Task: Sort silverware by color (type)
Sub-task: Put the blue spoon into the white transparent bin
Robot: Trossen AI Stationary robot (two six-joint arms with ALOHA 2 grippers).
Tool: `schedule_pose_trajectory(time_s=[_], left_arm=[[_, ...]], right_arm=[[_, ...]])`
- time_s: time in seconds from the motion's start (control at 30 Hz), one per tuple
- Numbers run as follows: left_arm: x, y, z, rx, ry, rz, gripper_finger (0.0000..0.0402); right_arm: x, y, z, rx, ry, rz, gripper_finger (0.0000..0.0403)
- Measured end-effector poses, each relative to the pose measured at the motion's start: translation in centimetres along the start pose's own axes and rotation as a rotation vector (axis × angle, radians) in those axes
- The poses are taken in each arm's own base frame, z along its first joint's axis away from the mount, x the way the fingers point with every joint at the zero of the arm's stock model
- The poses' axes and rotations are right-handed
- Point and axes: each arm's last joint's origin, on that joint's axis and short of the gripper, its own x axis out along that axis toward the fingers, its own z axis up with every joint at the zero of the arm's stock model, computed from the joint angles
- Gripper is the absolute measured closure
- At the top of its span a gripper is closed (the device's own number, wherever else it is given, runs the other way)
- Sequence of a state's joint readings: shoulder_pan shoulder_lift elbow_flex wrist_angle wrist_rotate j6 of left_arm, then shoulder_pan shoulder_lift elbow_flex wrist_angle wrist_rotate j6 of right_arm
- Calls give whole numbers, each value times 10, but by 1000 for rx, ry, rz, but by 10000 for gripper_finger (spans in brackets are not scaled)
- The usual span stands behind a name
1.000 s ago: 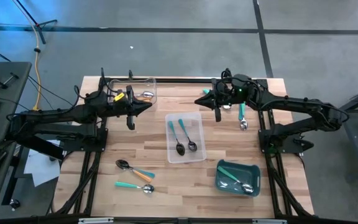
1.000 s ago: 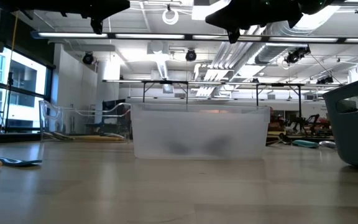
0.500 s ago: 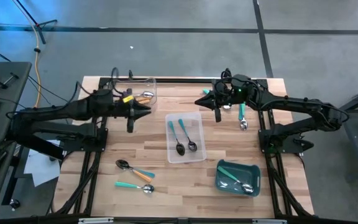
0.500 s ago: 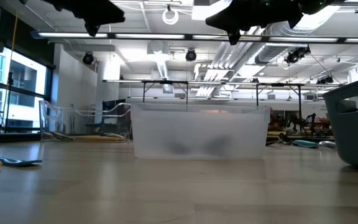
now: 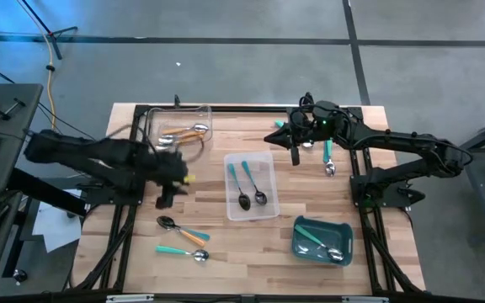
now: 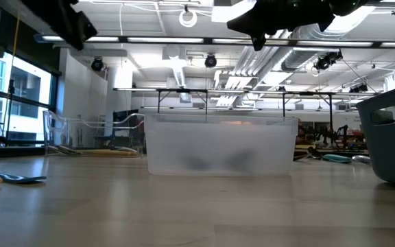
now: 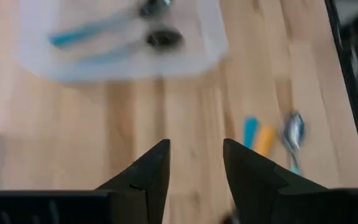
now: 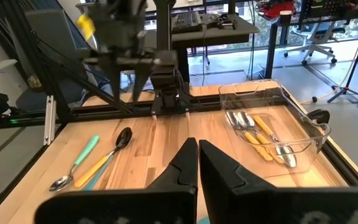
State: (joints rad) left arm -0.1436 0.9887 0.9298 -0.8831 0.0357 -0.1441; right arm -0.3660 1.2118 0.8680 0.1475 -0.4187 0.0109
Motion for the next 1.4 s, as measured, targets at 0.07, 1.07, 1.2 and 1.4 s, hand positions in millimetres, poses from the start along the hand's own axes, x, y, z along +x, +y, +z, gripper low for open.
schedule_pose_trajectory(time_s=[0.07, 1.07, 1.2, 1.4], left_arm=[[11, -11, -2, 26, 75, -23, 261], [132, -49, -61, 12, 377, -70, 261], [134, -50, -69, 35, 386, -76, 261], [134, -57, -72, 77, 375, -98, 261]], right_arm=[[0, 0, 0, 2, 3, 0, 403], [-1, 0, -10, 24, 97, -1, 403], [-1, 0, -10, 28, 98, -1, 403], [-1, 0, -10, 28, 98, -1, 403]])
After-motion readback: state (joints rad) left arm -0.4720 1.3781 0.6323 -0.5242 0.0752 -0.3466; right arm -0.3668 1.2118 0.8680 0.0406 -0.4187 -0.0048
